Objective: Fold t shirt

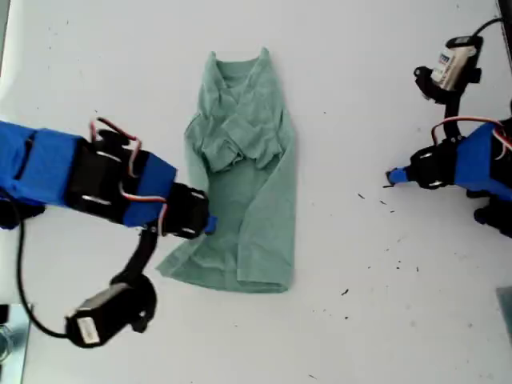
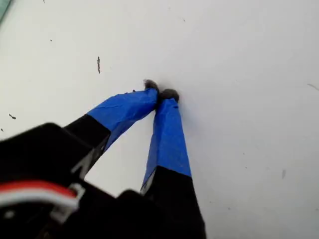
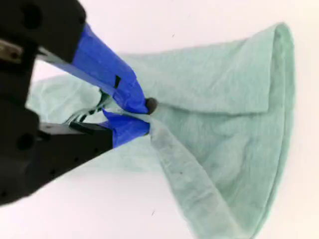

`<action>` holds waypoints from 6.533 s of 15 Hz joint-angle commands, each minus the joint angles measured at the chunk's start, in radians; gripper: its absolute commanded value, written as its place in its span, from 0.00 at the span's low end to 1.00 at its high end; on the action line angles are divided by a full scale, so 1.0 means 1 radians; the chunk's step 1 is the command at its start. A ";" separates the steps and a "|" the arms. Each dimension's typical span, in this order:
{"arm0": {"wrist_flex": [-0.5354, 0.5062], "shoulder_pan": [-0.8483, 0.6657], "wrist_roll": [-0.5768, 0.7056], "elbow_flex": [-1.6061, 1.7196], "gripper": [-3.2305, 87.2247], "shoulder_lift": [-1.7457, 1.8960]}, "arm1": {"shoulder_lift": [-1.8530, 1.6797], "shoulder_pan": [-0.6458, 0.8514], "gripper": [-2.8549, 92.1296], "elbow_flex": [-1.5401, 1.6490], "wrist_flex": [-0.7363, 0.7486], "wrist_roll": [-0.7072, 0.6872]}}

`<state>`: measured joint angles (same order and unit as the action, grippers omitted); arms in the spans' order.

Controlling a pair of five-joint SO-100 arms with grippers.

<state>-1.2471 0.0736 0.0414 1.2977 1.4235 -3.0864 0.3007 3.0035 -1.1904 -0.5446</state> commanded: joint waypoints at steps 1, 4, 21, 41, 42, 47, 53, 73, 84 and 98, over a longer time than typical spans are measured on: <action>0.038 -0.028 0.074 -0.430 0.03 -0.288 | -0.014 -0.009 0.05 0.005 -0.017 0.014; 0.160 -0.058 0.103 -0.431 0.25 -0.491 | -0.014 -0.003 0.05 0.005 -0.017 0.011; 0.442 -0.170 -0.166 1.816 0.03 1.517 | -0.017 -0.005 0.05 0.006 -0.018 0.012; 0.025 0.150 -0.094 -0.051 0.35 -0.149 | 1.715 -0.535 0.37 -1.833 -0.241 0.367; 0.043 0.150 -0.083 -0.058 0.34 -0.196 | 1.778 -0.543 0.36 -1.833 -0.193 0.374; 0.133 0.178 -0.029 -0.120 0.04 -0.333 | 1.967 -0.601 0.08 -1.855 -0.091 0.405; 0.141 0.247 0.118 -0.304 0.03 -0.258 | 1.767 -0.644 0.03 -2.036 -0.230 0.276; 0.215 -0.321 0.296 0.359 0.34 0.443 | 1.508 0.002 0.50 -1.847 -0.031 -0.193; 0.379 -0.566 0.222 1.425 0.27 1.531 | 0.644 0.330 0.28 -0.795 0.250 -0.074; 0.210 -0.149 0.034 1.939 0.17 2.181 | -0.417 0.173 0.07 0.097 -0.161 -0.221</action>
<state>-1.0354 -0.0920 0.0706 3.2260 3.5957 -3.4959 0.4740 3.0419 -1.3545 -0.7394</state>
